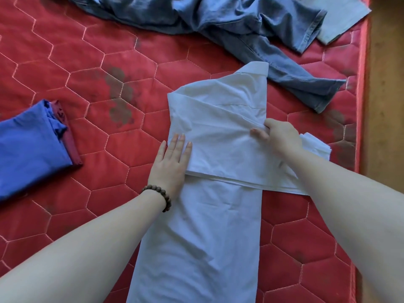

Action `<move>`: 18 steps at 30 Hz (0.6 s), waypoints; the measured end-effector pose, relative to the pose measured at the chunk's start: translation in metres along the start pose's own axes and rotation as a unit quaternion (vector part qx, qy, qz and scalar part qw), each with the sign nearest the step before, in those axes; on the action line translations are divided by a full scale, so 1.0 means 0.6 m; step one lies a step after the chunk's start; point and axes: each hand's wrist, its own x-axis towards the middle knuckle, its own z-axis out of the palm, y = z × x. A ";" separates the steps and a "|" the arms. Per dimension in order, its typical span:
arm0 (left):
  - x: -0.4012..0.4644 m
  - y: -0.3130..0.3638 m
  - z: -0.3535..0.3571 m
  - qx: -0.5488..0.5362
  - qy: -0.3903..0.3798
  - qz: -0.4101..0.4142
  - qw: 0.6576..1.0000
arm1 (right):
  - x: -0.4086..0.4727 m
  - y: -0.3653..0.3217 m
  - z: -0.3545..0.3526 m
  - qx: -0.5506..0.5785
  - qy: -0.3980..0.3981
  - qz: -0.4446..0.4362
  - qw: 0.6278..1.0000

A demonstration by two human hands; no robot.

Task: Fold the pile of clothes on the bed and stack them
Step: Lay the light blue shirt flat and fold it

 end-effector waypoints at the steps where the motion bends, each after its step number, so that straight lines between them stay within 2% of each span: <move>1: 0.001 0.002 -0.005 0.002 -0.012 -0.002 1.000 | -0.003 0.008 -0.003 0.009 0.005 0.005 1.000; 5: 0.005 0.010 -0.025 -0.003 -0.092 -0.007 0.996 | -0.014 0.037 -0.010 -0.002 0.020 0.040 0.999; 10: 0.006 0.011 -0.031 0.005 -0.113 -0.001 0.994 | -0.028 0.044 -0.006 -0.024 -0.008 0.065 0.998; 12: 0.005 0.006 -0.026 0.002 -0.089 0.010 0.996 | -0.030 0.040 -0.006 -0.025 -0.009 0.062 0.998; 15: 0.006 -0.005 -0.012 0.013 -0.020 0.030 0.999 | -0.031 0.019 -0.001 -0.091 0.057 0.009 0.994; 18: 0.004 -0.015 -0.008 -0.003 0.011 0.037 0.999 | -0.021 -0.040 0.014 -0.049 0.072 -0.071 0.994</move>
